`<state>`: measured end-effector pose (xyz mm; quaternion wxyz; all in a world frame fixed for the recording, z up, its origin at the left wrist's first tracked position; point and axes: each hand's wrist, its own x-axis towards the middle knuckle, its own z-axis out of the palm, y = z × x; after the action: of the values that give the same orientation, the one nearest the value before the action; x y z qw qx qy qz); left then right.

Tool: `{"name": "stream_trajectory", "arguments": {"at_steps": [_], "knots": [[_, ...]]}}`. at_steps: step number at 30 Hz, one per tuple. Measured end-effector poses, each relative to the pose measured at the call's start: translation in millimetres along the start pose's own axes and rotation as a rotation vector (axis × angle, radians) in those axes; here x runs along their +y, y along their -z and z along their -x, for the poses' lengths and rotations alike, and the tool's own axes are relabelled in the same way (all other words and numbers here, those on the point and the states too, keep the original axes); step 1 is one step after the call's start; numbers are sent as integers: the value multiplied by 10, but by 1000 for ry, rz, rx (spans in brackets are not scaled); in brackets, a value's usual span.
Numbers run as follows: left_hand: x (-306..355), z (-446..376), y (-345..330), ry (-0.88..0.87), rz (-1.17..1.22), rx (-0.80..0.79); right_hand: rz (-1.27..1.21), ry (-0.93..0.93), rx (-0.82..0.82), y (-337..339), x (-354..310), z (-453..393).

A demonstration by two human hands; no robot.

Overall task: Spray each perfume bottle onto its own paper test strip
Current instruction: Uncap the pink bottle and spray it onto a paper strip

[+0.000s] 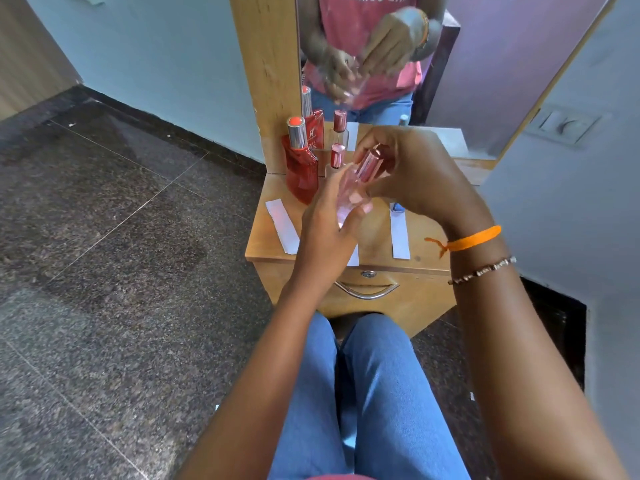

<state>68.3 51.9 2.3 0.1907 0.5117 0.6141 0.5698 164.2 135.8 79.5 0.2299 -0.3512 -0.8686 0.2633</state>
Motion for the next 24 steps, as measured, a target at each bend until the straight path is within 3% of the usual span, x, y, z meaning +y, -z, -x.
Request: {"name": "stream_trajectory", "arguments": {"at_steps": [5, 10, 13, 17, 20, 24], "knots": [[-3, 81, 12, 85, 98, -81, -536, -158, 108, -194, 44, 214], [-116, 226, 23, 284, 392, -277, -820, -201, 186, -167, 150, 291], [-204, 281, 53, 352, 505, -221, -710, -209, 231, -61, 288, 296], [-253, 231, 93, 386, 476, -77, -340, -230, 193, -286, 437, 376], [-270, 205, 120, 385, 458, -59, -137, -225, 174, -582, 530, 485], [-265, 199, 129, 381, 399, -32, -78, -234, 205, -789, 626, 558]]}}
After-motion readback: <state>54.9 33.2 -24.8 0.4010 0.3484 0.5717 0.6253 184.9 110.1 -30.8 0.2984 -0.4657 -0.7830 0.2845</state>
